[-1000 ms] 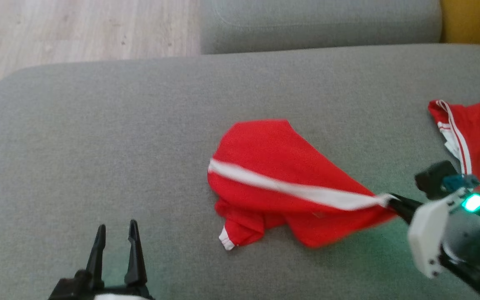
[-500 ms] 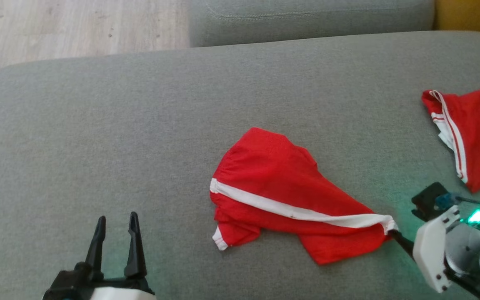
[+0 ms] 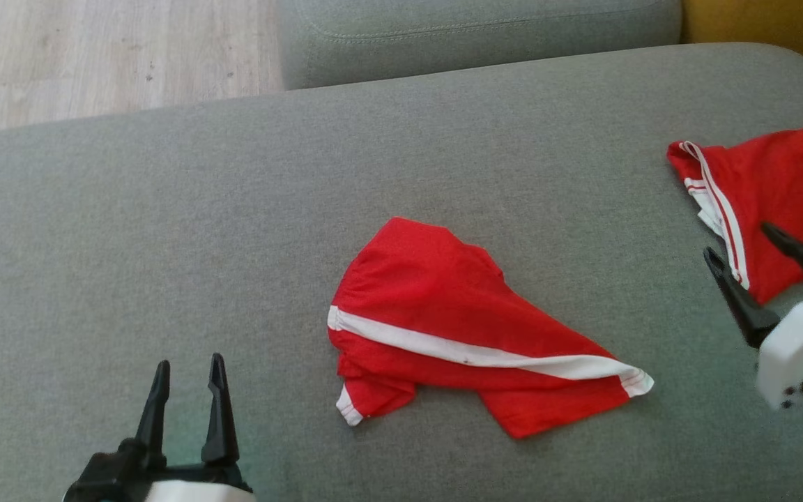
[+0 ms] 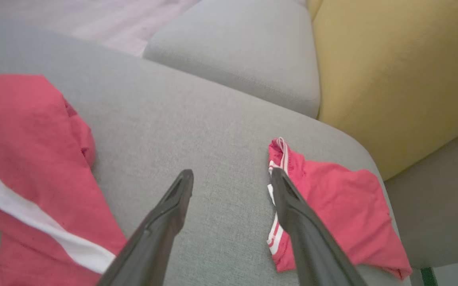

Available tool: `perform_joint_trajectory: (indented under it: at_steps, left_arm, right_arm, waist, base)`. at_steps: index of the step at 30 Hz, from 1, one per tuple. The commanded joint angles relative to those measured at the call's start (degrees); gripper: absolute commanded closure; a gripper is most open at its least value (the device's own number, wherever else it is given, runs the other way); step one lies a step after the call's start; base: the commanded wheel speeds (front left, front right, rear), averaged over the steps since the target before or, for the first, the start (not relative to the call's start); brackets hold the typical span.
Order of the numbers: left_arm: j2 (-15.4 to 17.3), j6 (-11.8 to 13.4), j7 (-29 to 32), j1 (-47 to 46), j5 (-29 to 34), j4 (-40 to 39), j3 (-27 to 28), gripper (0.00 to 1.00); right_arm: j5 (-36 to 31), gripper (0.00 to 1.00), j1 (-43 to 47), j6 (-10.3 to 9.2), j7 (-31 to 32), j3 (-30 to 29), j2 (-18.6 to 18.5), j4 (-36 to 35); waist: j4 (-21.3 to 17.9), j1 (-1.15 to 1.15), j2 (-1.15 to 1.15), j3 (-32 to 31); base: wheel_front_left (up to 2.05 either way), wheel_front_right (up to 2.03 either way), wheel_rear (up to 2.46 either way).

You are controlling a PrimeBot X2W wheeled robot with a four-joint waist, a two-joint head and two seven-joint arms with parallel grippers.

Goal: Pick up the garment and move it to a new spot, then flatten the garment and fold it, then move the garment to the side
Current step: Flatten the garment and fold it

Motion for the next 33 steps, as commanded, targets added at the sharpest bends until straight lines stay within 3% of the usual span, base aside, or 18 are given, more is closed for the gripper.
perform_joint_trajectory:
  at_steps: [1,6,13,17,30,31,32,33]
  left_arm:
    - [-0.08,-0.38,-0.55,-1.79,0.46,-1.62,1.95,0.0]
    - [-0.08,-0.97,-0.55,-3.13,0.47,-0.7,1.15,0.0]
    - [-0.08,-2.83,-0.55,-6.76,0.67,3.02,-2.33,0.0]
    - [0.02,-4.0,-0.05,-11.09,-0.7,8.24,-7.05,0.0]
    - [4.73,-4.37,5.56,-21.87,-11.01,20.76,-18.97,0.0]
    - [4.94,-4.37,5.37,-22.24,-11.55,21.43,-19.53,0.2]
    - [5.1,-4.37,4.98,-22.56,-12.11,21.99,-19.93,0.62]
    - [5.25,-4.37,4.47,-22.87,-12.43,22.39,-20.34,0.96]
  right_arm:
    - [-1.59,0.0,1.6,-0.05,-2.89,-1.81,2.27,-3.03]
    - [-7.09,0.0,6.26,-0.05,-13.62,-6.19,14.31,-3.67]
    - [-15.22,0.0,9.82,-0.05,-27.88,-7.39,27.22,4.39]
    - [-16.48,0.0,9.39,-0.05,-31.67,-5.9,29.75,8.76]
    - [-18.01,0.0,5.63,-0.05,-33.93,-3.82,30.75,13.09]
    - [-17.96,0.0,5.65,-0.05,-34.0,-3.86,30.79,13.24]
    - [-17.86,0.0,5.69,-0.05,-34.06,-3.87,30.82,13.37]
    - [-17.79,0.0,5.75,-0.05,-34.14,-3.91,30.85,13.45]
  waist:
    - [-0.15,0.0,0.0,-0.05]
    - [-0.41,0.0,0.0,0.2]
    - [-0.75,0.0,0.0,1.59]
    - [-1.39,0.0,0.0,2.46]
    - [-4.41,0.0,0.0,3.81]
    - [-4.52,0.0,0.0,3.82]
    - [-4.59,0.0,0.0,3.8]
    - [-4.6,0.0,0.0,3.78]
  base:
    - [0.0,0.0,0.0]
    - [0.0,0.0,0.0]
    - [0.0,0.0,0.0]
    - [0.0,0.0,0.0]
    - [0.0,0.0,0.0]
    - [0.0,0.0,0.0]
    - [0.0,0.0,0.0]
    - [0.0,0.0,0.0]
